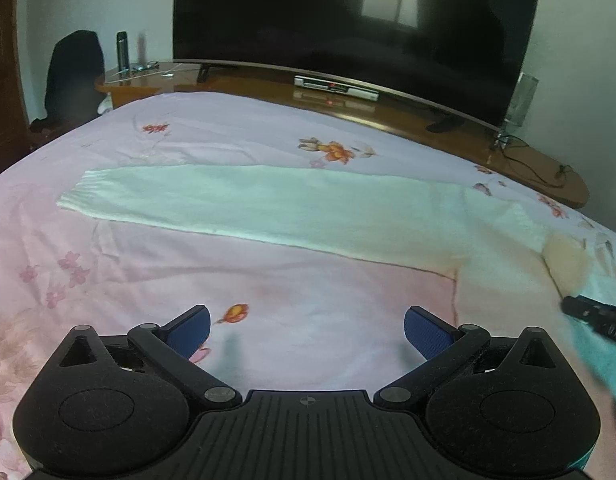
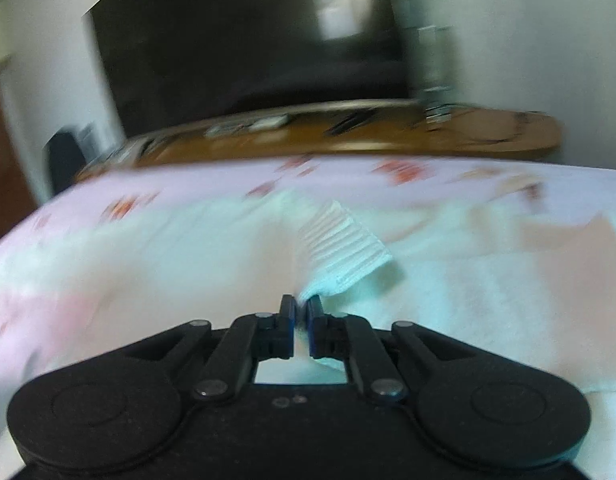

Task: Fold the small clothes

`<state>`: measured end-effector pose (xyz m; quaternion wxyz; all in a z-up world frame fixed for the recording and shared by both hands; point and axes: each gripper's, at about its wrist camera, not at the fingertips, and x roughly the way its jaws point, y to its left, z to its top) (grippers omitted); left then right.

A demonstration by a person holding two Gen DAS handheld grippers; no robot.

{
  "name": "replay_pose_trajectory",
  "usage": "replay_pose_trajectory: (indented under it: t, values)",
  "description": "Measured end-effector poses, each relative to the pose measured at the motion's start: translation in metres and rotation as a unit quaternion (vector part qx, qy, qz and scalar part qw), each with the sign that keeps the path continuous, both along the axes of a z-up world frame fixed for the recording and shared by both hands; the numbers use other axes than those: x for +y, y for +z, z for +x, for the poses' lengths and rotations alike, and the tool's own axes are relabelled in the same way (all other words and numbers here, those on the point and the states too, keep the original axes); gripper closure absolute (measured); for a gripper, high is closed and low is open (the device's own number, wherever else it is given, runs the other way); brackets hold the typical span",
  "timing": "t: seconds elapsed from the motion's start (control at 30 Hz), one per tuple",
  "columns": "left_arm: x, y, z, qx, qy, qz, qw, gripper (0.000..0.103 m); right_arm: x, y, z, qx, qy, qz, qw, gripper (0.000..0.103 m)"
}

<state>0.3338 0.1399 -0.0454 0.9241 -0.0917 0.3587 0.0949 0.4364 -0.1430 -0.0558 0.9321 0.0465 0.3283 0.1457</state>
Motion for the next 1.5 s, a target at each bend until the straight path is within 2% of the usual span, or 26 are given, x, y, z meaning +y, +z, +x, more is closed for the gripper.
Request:
replay_pose_trajectory:
  t: [0.03, 0.07, 0.2, 0.23, 0.27, 0.3, 0.43, 0.5, 0.53, 0.63, 0.67, 0.7, 0.73, 0.8, 0.9, 0.97, 1.07, 1.2, 1.43, 1.5]
  values:
    - [-0.004, 0.0, 0.002, -0.001, -0.004, -0.002, 1.0, 0.0, 0.007, 0.002, -0.009, -0.023, 0.002, -0.02, 1.0, 0.076]
    - [-0.01, 0.001, 0.006, -0.003, -0.009, -0.007, 0.9999, 0.0, 0.01, 0.004, -0.018, -0.038, 0.005, -0.033, 0.999, 0.075]
    - [-0.045, -0.001, 0.024, -0.009, -0.045, -0.03, 0.9985, 0.0, -0.005, 0.017, -0.047, -0.053, -0.004, -0.02, 0.998, 0.082]
    - [-0.057, 0.0, 0.029, -0.012, -0.058, -0.038, 0.9975, 0.004, -0.009, 0.016, -0.052, -0.053, -0.017, -0.022, 0.998, 0.081]
    - [-0.071, 0.0, 0.036, -0.015, -0.074, -0.046, 0.996, 0.026, -0.017, 0.019, -0.059, -0.053, -0.03, -0.021, 0.998, 0.081]
    - [-0.084, -0.001, 0.043, -0.01, -0.091, -0.057, 0.9941, 0.038, -0.024, 0.022, -0.064, -0.052, -0.044, -0.017, 0.998, 0.081]
    - [-0.126, -0.014, 0.076, 0.017, -0.139, -0.161, 0.977, 0.038, -0.06, 0.017, -0.072, -0.043, -0.088, -0.002, 0.995, 0.079]
    - [-0.143, -0.02, 0.089, 0.03, -0.147, -0.198, 0.9687, 0.038, -0.074, 0.013, -0.078, -0.039, -0.103, 0.0, 0.994, 0.078]
    - [-0.15, -0.024, 0.095, 0.035, -0.147, -0.209, 0.9661, 0.038, -0.08, 0.011, -0.081, -0.037, -0.108, 0.001, 0.993, 0.078]
    - [-0.163, -0.028, 0.108, 0.032, -0.135, -0.209, 0.9679, 0.038, -0.095, 0.007, -0.091, -0.034, -0.129, 0.007, 0.991, 0.078]
    - [-0.166, -0.027, 0.112, 0.032, -0.133, -0.212, 0.9677, 0.051, -0.1, 0.006, -0.094, -0.033, -0.137, 0.01, 0.99, 0.078]
    - [-0.167, -0.028, 0.116, 0.036, -0.132, -0.209, 0.9683, 0.098, -0.104, 0.004, -0.095, -0.031, -0.143, 0.013, 0.989, 0.078]
    - [-0.166, -0.032, 0.123, 0.051, -0.132, -0.209, 0.9675, 0.1, -0.108, 0.003, -0.095, -0.03, -0.148, 0.015, 0.988, 0.078]
    - [-0.162, -0.035, 0.127, 0.049, -0.134, -0.219, 0.9653, 0.1, -0.113, 0.001, -0.097, -0.026, -0.159, 0.02, 0.987, 0.078]
    - [-0.147, -0.018, 0.12, 0.005, -0.129, -0.202, 0.9709, 0.1, -0.118, 0.0, -0.095, -0.021, -0.168, 0.024, 0.985, 0.077]
    - [-0.132, -0.012, 0.119, -0.006, -0.12, -0.194, 0.9735, 0.1, -0.125, 0.001, -0.096, -0.022, -0.174, 0.027, 0.984, 0.077]
    - [-0.109, -0.014, 0.123, -0.001, -0.105, -0.182, 0.9777, 0.1, -0.134, 0.001, -0.092, -0.021, -0.19, 0.028, 0.981, 0.077]
    - [-0.09, -0.025, 0.124, 0.01, -0.092, -0.183, 0.9788, 0.1, -0.145, -0.002, -0.079, -0.013, -0.217, 0.033, 0.976, 0.074]
    - [-0.081, -0.032, 0.12, 0.012, -0.087, -0.184, 0.979, 0.1, -0.155, -0.011, -0.063, 0.012, -0.233, 0.035, 0.972, 0.075]
    - [-0.082, -0.033, 0.12, 0.013, -0.09, -0.18, 0.9795, 0.1, -0.156, -0.013, -0.063, 0.013, -0.227, 0.036, 0.973, 0.079]
